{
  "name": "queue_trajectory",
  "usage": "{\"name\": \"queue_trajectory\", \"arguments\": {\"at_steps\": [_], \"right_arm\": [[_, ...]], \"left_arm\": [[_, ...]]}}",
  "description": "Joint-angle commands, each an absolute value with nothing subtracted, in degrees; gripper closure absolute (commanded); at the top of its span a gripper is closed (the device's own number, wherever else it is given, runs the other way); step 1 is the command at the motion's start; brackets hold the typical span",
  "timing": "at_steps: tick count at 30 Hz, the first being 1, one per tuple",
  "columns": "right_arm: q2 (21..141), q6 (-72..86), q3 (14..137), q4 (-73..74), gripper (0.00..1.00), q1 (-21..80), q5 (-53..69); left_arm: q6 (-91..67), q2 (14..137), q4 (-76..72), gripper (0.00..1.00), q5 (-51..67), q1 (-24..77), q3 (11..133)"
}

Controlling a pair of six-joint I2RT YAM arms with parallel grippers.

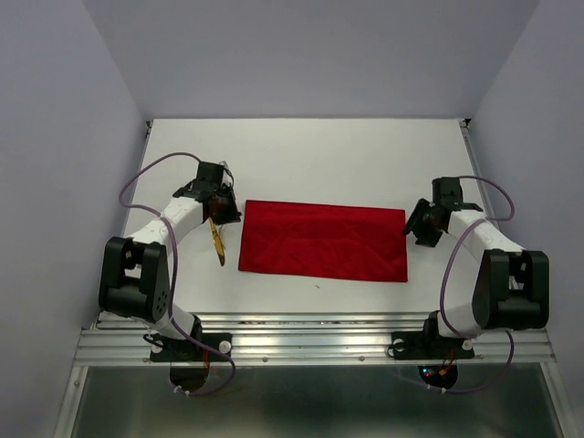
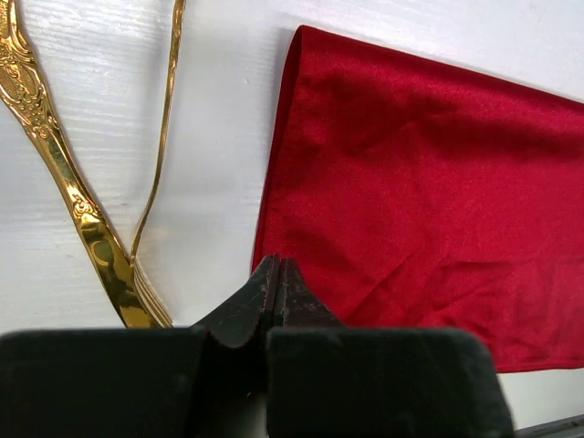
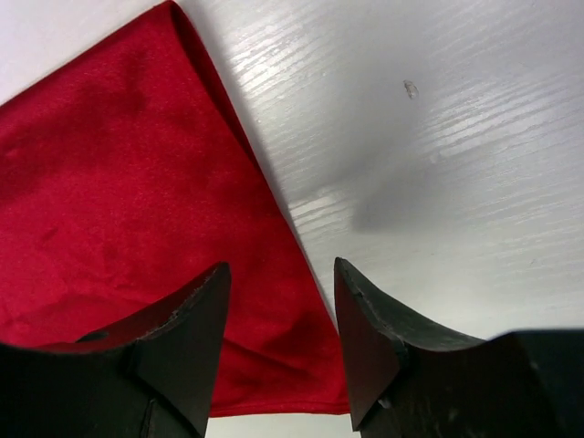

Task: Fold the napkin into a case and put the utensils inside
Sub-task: Smooth out the rectangle-folded napkin at the center of the board, then pick up the rectangle-folded napkin from the center of the board.

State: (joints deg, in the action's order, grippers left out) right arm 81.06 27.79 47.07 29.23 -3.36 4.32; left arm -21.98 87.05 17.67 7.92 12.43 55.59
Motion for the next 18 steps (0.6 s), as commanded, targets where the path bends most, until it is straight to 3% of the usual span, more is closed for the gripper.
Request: {"name": "queue_trajectory", "arguments": {"at_steps": [1,11,13,18], "right_arm": [[84.1,26.9,46.9,28.8,0.45,-3.1,2.6],[89.9,28.0,44.9,25.8,0.50,1.1,2.2],[90.3,28.4,44.3,25.2,0.57,1.7,2.1],[91.2,28.5,45.3,25.5,0.84,2.3,-2.3]], "left_arm": [[-22.7,83.8,16.0,0.96,8.3,12.6,54.9],[-21.3,84.7,16.2,1.00,7.6,12.6,54.8],[-21.2,84.9,16.3,1.00,7.1,12.6,55.0],[-21.5,85.9,16.9,1.00,6.3,12.6,55.6]]}}
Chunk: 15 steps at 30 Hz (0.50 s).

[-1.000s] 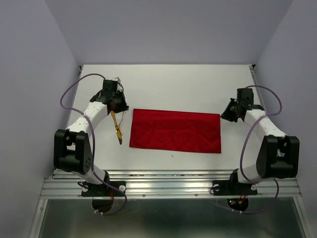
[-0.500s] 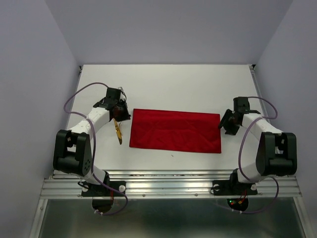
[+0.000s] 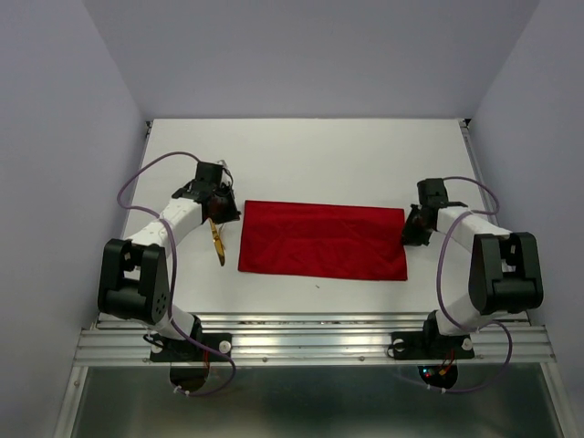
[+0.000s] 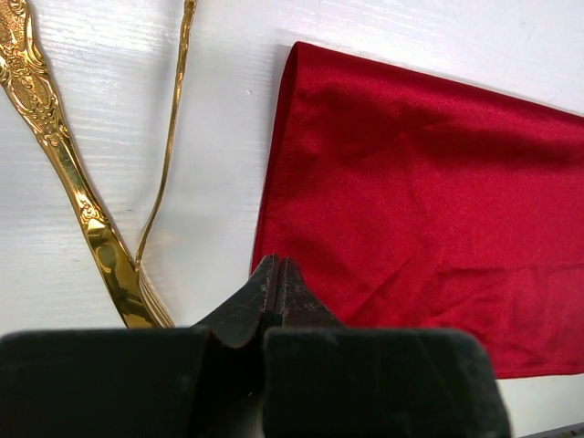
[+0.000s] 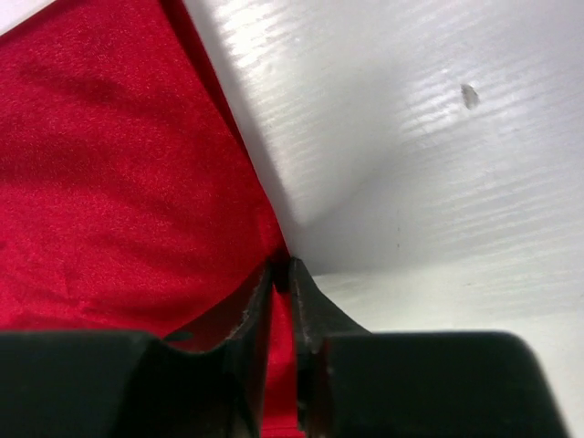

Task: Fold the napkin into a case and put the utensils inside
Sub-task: Pick up the rectangle-folded napkin from the center of the board.

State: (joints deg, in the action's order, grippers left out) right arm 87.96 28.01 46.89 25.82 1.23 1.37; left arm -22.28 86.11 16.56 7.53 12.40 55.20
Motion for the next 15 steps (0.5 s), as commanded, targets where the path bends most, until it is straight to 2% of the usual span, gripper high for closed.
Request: {"name": "queue_trajectory", "arguments": {"at_steps": [1,5,15], "right_arm": [[91.1,28.7,45.4,25.4,0.88,2.8,-3.7],[89.2,28.8,46.1,25.6,0.99,2.8,-5.3],[83.7,30.6,48.3,27.9,0.99,2.8,-11.7]], "left_arm": [[-21.5,86.5,17.0,1.00,6.0,12.6,56.1],[-21.7,88.2,18.0,1.00,4.9,12.6,57.6],[-22.8,90.1,18.6,1.00,3.5,12.5,58.8]]}}
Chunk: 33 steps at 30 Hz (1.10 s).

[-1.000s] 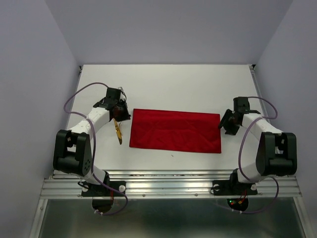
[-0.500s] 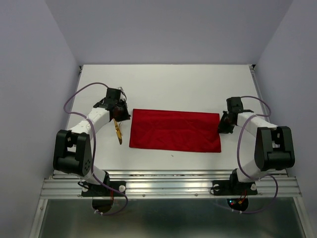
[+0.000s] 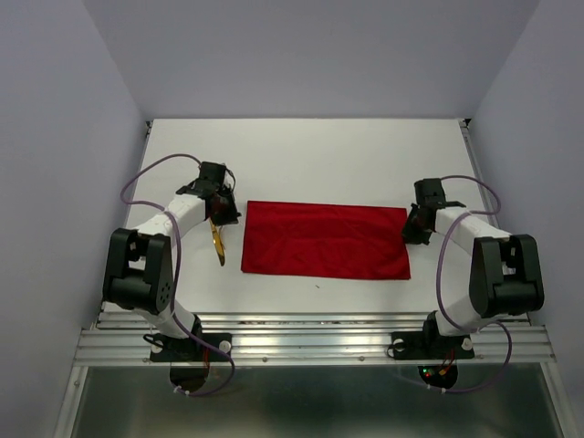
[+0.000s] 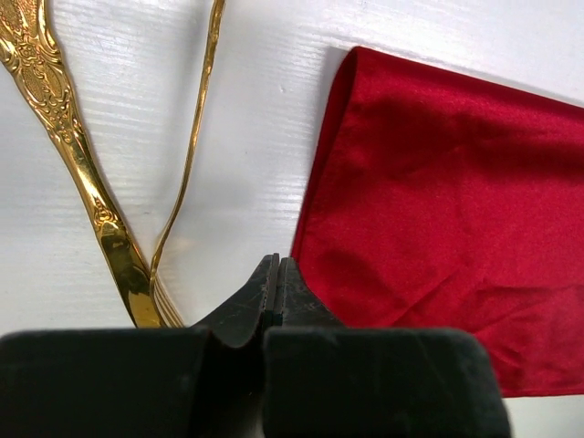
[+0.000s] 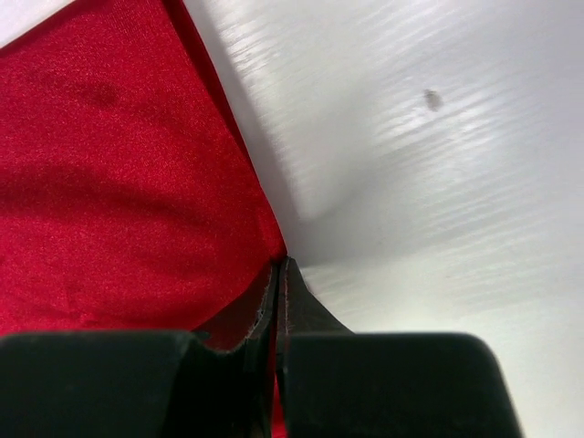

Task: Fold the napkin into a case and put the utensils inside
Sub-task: Pick up the rectangle-folded napkin from the center of the board.

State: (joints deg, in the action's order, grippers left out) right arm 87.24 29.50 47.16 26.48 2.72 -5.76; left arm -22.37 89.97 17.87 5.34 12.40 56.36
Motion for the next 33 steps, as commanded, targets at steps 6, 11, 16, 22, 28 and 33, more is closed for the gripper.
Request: {"name": "queue_trajectory", "arguments": {"at_steps": [6,11,16,22,28,33], "right_arm": [[79.5,28.8,49.5,29.2,0.99,2.8,-10.4],[79.4,30.2,50.4,29.4,0.99,3.9,-8.2],[79.7,32.3,52.2,30.1,0.99,8.1,-8.7],[80.7,35.1,55.1,30.6,0.99,14.2,-9.5],[82.9,38.0,58.4,30.8,0.99,20.4,-10.0],[85.3,39.7,61.3,29.8,0.99,26.1,-10.4]], "left_arm": [[-23.6,92.9,16.8,1.00,5.2,12.5,58.6],[-24.0,95.6,15.1,1.00,8.1,12.9,58.7],[-25.0,96.4,13.2,1.00,9.6,13.4,57.8],[-25.9,98.7,11.7,1.00,9.9,14.1,56.8],[-27.1,99.8,10.5,1.00,10.4,15.5,56.2],[-27.9,100.5,10.1,1.00,10.5,16.8,56.0]]}}
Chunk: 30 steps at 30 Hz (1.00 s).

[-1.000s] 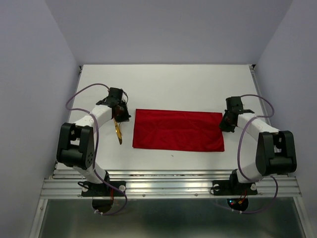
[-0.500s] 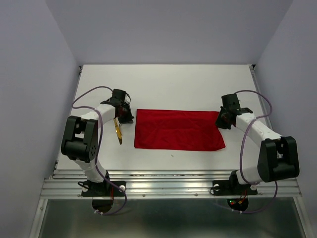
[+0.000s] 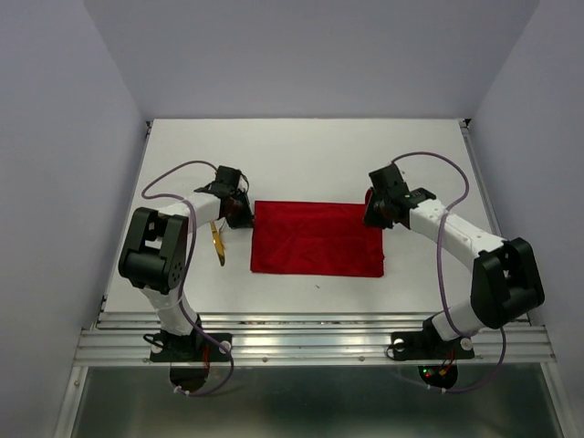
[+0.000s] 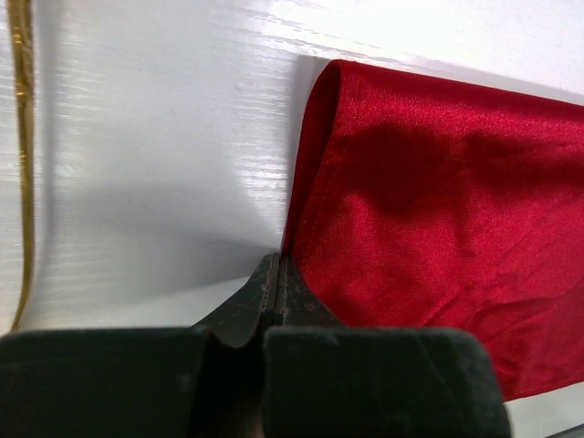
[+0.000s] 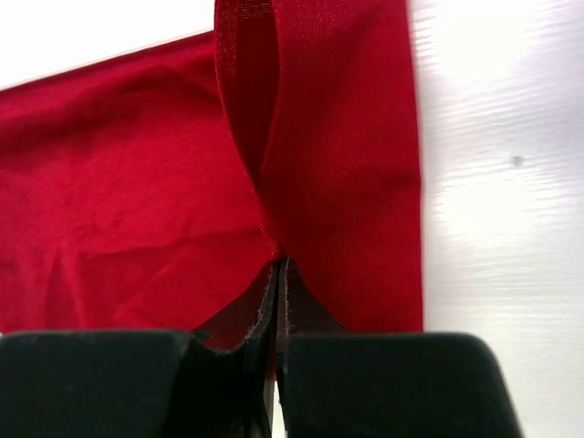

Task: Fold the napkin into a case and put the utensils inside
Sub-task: Pick up the rectangle-folded napkin from the center of the board, then fold the rectangle-folded napkin at the center of the board.

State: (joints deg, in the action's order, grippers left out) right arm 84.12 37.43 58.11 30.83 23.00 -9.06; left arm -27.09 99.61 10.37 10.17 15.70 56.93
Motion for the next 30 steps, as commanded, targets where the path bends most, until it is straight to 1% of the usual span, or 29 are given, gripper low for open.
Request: {"name": "queue_trajectory", "arguments": {"at_steps": [1,10,18,22,30], "right_arm": [[86.5,40.2,61.8,29.5,0.99,27.1,-10.5],[94.4,41.9,69.7,28.8,0.99,36.2,-11.7],[103.9,42.5,80.4,28.7,0.99,43.9,-11.4],[109.5,41.9,85.3,28.8,0.99,45.8,-10.8],[115.7,41.4,92.8,29.1,0.99,49.0,-8.9]], "left_arm": [[-27.9,100.6,10.0,1.00,10.5,17.2,55.9],[-28.8,100.7,9.4,1.00,11.2,18.2,55.1],[-29.0,100.0,9.4,1.00,11.7,18.2,54.9],[-28.9,99.8,8.9,1.00,12.8,18.2,54.5],[-29.1,99.2,8.7,1.00,12.6,18.2,54.0]]}}
